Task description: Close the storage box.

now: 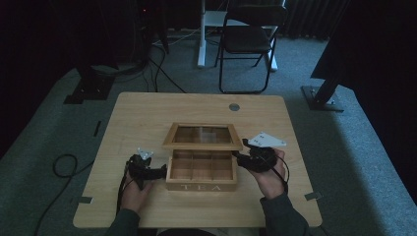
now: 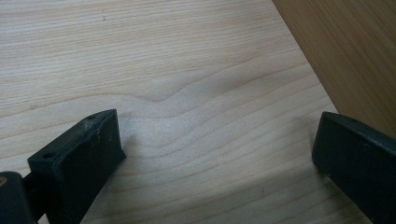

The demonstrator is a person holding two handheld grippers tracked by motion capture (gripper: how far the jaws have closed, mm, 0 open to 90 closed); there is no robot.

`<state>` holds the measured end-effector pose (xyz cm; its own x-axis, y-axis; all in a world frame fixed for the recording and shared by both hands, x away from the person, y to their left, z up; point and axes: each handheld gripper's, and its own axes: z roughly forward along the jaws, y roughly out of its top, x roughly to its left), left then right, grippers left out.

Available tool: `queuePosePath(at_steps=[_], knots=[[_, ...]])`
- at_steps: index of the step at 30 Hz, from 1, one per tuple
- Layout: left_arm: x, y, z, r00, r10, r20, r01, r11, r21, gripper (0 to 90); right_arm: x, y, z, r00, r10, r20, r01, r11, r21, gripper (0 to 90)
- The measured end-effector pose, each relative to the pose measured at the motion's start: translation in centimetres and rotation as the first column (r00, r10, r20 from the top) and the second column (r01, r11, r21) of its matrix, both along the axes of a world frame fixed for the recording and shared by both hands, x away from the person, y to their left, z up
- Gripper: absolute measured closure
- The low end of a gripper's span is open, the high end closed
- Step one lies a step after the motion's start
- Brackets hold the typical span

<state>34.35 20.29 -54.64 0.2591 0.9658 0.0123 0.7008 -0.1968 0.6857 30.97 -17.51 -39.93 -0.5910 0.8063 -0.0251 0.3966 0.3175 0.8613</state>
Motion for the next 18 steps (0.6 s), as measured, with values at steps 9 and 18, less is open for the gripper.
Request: queuePosePath(at_steps=[9,18], knots=[[0.0,0.0,0.0,1.0,0.001,-0.002,-0.001,1.0,-0.001,1.6,-0.4,0.0,-0.6,1.0,0.002,-0.01,-0.002,1.0,0.005,45.0],[0.0,0.0,0.0,1.0,0.001,0.0,-0.001,1.0,-0.001,1.6,-0.9,-0.1,-1.3,0.9998,0.009,-0.019,-0.008,1.0,0.013,44.2]])
